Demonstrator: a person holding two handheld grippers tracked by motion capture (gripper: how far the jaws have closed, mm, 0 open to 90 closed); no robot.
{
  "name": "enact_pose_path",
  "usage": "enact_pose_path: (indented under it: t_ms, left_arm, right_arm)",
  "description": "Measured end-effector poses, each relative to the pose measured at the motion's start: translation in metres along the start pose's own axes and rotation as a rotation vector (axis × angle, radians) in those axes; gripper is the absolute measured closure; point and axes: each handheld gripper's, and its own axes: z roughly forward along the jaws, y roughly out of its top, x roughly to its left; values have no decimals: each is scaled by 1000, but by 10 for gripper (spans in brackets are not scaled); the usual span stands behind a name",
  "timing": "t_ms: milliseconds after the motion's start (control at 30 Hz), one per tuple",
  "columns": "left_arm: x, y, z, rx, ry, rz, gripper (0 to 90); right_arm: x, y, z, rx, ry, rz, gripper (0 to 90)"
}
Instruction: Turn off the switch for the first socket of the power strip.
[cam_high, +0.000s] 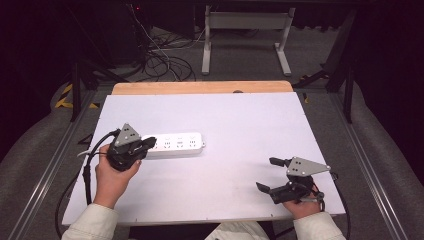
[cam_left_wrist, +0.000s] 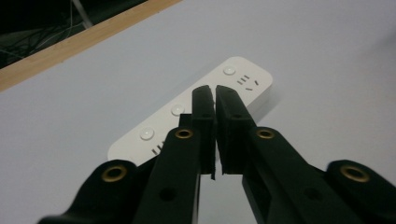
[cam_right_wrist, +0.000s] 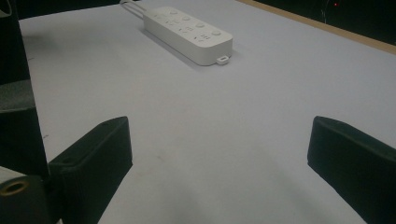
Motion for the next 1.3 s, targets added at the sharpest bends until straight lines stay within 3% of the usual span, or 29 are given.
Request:
enact_pose_path:
  t_ms: [267,333,400,433,633,667,767,1100,1300]
  left_arm:
    - [17,1,19,43,17,-58,900]
    - [22,0,27,53,31,-89,900]
    - [25,0,29,59,38,-84,900]
    - [27,-1,34,63,44,-103,900]
    - [33,-4,48,77,46,-118,900]
    - [34,-5,51,79,45,-139,900]
    - [38,-6,56,96,61,-151,900]
    - [46,-16,72,135,50,-189,900]
    - [49,-21,79,125,42,-220,900]
  right_arm:
    - [1,0,0,-2,0,-7,69]
    - [1,0,0,1,1,-7,69]
    - [1,0,1,1,3,-8,69]
    - [1,0,1,0,4,-7,69]
    - [1,0,1,4,7,-10,69]
    - [1,0,1,4,6,-11,69]
    - [2,0,1,5,7,-11,69]
    - [1,-1,2,10,9,-11,69]
    - [2,-1,2,12,10,-10,68]
